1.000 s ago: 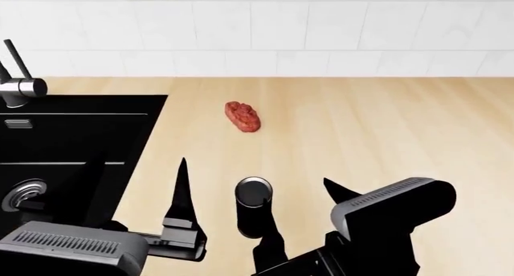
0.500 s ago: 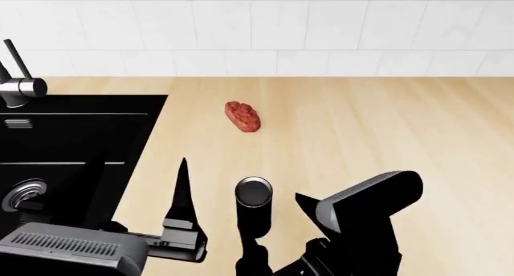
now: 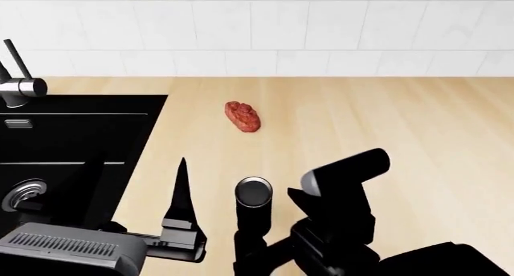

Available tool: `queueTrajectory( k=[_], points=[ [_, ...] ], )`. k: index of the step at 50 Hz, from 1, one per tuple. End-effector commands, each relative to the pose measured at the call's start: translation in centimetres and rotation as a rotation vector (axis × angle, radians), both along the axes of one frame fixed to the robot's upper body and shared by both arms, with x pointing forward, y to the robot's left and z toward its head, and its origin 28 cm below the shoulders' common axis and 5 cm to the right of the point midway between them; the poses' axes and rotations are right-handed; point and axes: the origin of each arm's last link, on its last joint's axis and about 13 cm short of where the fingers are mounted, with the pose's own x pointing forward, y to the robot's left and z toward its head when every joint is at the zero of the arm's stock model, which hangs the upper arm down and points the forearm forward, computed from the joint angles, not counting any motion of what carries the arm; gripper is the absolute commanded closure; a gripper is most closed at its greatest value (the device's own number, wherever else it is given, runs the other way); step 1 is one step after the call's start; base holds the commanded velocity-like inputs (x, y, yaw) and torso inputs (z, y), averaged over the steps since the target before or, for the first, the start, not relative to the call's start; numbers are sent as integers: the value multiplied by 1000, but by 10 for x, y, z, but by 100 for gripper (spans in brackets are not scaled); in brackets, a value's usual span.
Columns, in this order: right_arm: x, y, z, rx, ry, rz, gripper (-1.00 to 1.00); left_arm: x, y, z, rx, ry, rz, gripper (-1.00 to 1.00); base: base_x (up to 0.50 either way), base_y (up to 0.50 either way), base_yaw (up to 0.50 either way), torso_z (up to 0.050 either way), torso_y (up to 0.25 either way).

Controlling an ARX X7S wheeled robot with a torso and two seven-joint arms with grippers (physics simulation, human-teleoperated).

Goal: Pick the yogurt and canned food from the counter and place them in the cabinets closest to them.

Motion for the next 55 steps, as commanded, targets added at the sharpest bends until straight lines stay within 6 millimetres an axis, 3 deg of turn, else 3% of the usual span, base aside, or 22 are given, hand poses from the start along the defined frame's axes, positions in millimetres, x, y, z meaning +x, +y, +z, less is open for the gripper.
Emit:
queueTrajectory(
  k=[1, 16, 25, 26, 43, 55],
  points=[
    [8, 2, -5, -5, 36, 0, -100, 0, 0, 1, 2, -2, 0, -100, 0, 0, 0, 0, 0],
    [24, 3, -5, 8, 56, -14, -100, -1, -1, 1, 1, -3, -3, -100, 0, 0, 0, 0, 0],
    [23, 8, -11, 3, 84, 21, -100, -1, -1, 1, -5, -2, -7, -100, 0, 0, 0, 0, 0],
    [23, 8, -11, 6, 85, 27, 100, -1, -1, 1, -5, -2, -7, -100, 0, 0, 0, 0, 0],
    [23, 6, -6, 15, 57, 24, 100, -2, -2, 2, -5, -4, -7, -100, 0, 0, 0, 0, 0],
    [9, -21, 74, 30, -264, -107, 100, 0, 0, 3, 1, -4, -6, -100, 0, 0, 0, 0, 0]
  ],
)
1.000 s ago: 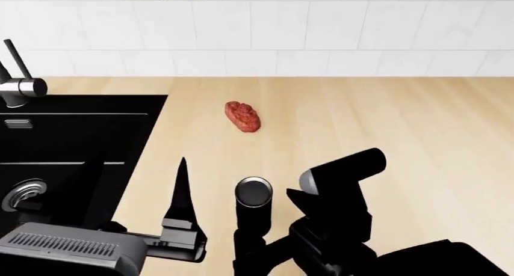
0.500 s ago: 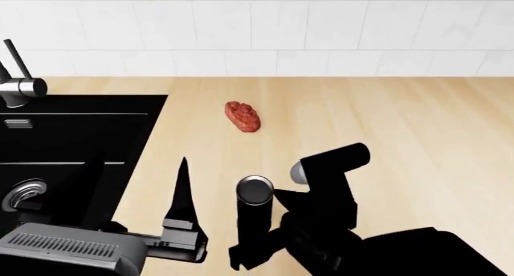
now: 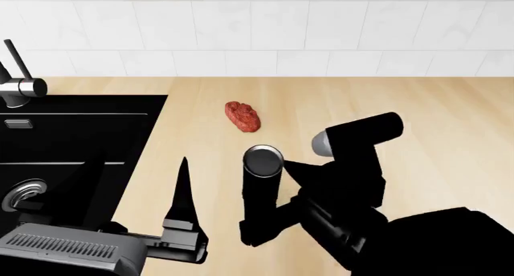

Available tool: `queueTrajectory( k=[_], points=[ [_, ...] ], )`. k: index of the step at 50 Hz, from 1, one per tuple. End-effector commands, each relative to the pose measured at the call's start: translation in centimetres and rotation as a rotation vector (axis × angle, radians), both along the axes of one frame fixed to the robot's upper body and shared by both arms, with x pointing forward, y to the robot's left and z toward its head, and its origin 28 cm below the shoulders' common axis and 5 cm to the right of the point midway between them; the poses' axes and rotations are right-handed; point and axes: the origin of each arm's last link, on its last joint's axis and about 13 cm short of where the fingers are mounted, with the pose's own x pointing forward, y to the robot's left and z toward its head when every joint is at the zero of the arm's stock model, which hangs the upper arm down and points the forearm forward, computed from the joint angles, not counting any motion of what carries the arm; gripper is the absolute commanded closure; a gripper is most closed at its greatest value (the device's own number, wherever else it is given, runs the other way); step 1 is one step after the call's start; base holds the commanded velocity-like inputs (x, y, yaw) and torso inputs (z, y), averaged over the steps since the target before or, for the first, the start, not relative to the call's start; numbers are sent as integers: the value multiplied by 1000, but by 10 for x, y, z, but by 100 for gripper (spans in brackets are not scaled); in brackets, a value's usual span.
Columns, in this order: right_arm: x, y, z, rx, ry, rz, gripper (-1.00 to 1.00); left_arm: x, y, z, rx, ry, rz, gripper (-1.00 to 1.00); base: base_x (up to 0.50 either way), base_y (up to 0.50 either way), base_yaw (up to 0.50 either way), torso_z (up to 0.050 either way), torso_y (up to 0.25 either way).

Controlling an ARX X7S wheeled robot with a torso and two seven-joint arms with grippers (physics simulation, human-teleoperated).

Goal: Pick the yogurt and canned food from the counter and place them in the cabinets closest to them.

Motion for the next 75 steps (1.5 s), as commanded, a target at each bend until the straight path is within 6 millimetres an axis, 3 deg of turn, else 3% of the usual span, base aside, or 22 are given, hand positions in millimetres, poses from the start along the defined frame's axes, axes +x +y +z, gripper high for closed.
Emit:
queueTrajectory(
  k=[1, 25, 33, 41, 46, 54, 61, 64, 75],
  points=[
    [-13, -18, 55, -1, -235, -92, 100, 1, 2, 1, 4, -1, 2, -100, 0, 0, 0, 0, 0],
    [-71, -29, 186, -80, -976, -324, 100, 4, 2, 0, 3, 0, -2, -100, 0, 0, 0, 0, 0],
    [-72, -27, 220, -84, -1148, -383, 100, 5, 3, -2, 2, 3, -6, -100, 0, 0, 0, 0, 0],
    [-62, -30, 245, -85, -1209, -438, 100, 6, 3, -2, 5, 5, -8, -100, 0, 0, 0, 0, 0],
    [-46, -34, 260, -63, -1191, -459, 100, 6, 2, -2, 13, 5, -10, -100, 0, 0, 0, 0, 0],
    [3, -48, 289, 87, -1009, -492, 100, 7, -1, -1, 29, 8, -11, -100, 0, 0, 0, 0, 0],
    [47, -58, 310, 120, -865, -571, 100, 9, -2, 0, 43, 11, -9, -100, 0, 0, 0, 0, 0],
    [70, -65, 312, 88, -692, -604, 100, 11, -2, 1, 46, 11, -5, -100, 0, 0, 0, 0, 0],
    [134, -86, 299, -177, -349, -743, 100, 14, -5, 2, 61, 12, -2, -100, 0, 0, 0, 0, 0]
  ],
)
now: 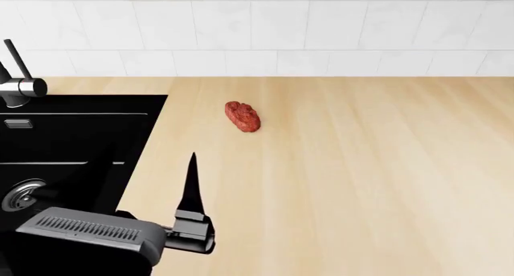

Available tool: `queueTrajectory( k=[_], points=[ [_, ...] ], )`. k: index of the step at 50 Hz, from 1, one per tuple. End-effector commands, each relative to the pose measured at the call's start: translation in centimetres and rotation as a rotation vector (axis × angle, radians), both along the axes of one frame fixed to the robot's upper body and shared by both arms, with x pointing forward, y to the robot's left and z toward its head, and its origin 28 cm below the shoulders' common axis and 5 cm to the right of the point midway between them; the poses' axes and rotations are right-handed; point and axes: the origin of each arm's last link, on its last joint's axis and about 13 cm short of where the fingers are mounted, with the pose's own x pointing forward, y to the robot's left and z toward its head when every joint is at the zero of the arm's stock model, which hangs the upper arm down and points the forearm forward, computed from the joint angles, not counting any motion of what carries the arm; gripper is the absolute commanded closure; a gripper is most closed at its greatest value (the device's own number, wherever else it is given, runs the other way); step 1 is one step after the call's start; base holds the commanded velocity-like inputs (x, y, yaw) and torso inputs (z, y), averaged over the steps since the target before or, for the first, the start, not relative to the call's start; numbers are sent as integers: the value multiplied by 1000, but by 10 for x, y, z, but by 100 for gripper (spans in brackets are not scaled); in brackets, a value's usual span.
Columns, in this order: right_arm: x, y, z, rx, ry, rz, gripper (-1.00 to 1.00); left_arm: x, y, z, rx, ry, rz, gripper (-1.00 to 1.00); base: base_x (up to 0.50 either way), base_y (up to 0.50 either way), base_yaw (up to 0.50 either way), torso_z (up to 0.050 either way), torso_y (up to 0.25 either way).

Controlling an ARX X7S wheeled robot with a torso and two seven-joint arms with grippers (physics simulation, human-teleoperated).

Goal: Pick the yogurt and canned food from the counter and place them in the cabinets closest to them.

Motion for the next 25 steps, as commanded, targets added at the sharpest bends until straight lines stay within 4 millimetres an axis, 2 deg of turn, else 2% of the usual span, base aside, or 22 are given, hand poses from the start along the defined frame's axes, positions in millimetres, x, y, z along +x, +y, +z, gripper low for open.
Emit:
queueTrajectory(
  k=[1, 14, 24, 25],
  points=[
    [58, -26, -17, -54, 352, -172, 100, 4, -3, 1, 15, 2, 3, -100, 0, 0, 0, 0, 0],
    [89, -46, -63, 95, 455, -207, 100, 5, -5, 2, 31, 10, 2, -100, 0, 0, -1, 0, 0],
    [87, -50, -60, 106, 443, -198, 100, 4, -7, 3, 28, 8, 7, -100, 1, 0, -3, 0, 0],
    [87, -49, -61, 104, 448, -191, -100, 4, -7, 3, 28, 7, 7, -100, 0, 0, -3, 0, 0]
  ],
)
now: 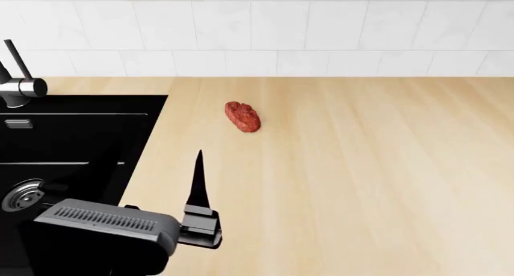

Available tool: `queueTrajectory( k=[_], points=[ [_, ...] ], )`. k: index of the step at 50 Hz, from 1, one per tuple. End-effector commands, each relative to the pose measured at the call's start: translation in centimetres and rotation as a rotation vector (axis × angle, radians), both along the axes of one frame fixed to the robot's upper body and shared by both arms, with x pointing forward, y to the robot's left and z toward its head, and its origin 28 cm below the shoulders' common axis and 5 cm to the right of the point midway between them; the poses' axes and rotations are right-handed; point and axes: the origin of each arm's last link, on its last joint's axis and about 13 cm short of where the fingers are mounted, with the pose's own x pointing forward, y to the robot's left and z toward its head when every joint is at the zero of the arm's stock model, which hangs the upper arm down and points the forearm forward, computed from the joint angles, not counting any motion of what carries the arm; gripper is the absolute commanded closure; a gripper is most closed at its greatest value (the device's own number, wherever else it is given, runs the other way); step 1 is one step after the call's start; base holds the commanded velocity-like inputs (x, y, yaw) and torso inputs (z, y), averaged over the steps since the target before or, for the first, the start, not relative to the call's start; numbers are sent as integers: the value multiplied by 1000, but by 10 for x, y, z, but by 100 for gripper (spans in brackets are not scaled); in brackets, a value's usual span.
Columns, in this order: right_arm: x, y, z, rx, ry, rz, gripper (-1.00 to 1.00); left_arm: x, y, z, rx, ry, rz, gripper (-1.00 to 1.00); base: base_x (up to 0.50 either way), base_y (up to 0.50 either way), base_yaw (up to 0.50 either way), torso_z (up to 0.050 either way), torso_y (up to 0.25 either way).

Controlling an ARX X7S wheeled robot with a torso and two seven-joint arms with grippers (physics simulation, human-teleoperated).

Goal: Pick the yogurt and canned food from the counter and place them in the cabinets closest to them.

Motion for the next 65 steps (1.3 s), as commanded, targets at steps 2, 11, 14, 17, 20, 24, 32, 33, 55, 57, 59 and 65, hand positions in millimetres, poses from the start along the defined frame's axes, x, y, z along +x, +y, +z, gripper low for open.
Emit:
queueTrajectory(
  k=[2, 11, 14, 17, 20, 24, 32, 33, 55, 57, 59, 65],
  points=[
    [44, -31, -70, 14, 396, -159, -100, -1, -1, 2, 2, -2, 2, -100, 0, 0, 0, 0, 0],
    [38, -25, -58, -7, 355, -111, -100, -2, -2, 2, -2, -3, -2, -100, 0, 0, 0, 0, 0],
    [37, -22, -55, -19, 342, -88, -100, -2, -1, 3, -5, -5, -1, -100, 0, 0, 0, 0, 0],
    [35, -20, -52, -26, 335, -72, -100, -2, -1, 3, -6, -6, 0, -100, 0, 0, 0, 0, 0],
    [31, -19, -47, -30, 328, -65, -100, -2, -2, 3, -8, -7, 1, -100, 0, 0, 0, 0, 0],
    [24, -15, -36, -55, 306, -54, -100, -3, -2, 3, -10, -7, -1, -100, 0, 0, 0, 0, 0],
    [14, -10, -24, -99, 276, -57, -100, -7, -2, 3, -14, -11, -5, -100, 0, 0, 0, 0, 0],
    [12, -9, -23, -114, 269, -64, -100, -7, -2, 3, -15, -11, -5, -100, 0, 0, 0, 0, 0],
    [-34, 6, -12, -178, 153, -44, -100, -13, -1, 6, -16, -28, -2, -100, 0, 0, 0, 0, 0],
    [-36, 7, -13, -130, 164, 14, -100, -14, -1, 7, -15, -31, 0, -100, 0, 0, 0, 0, 0],
    [-37, 7, -14, -96, 172, 55, -100, -14, -1, 7, -13, -34, 2, -100, 0, 0, 0, 0, 0],
    [-49, 6, -12, -58, 162, 97, -100, -15, -2, 8, -8, -41, 4, -100, 0, 0, 0, 0, 0]
  ],
)
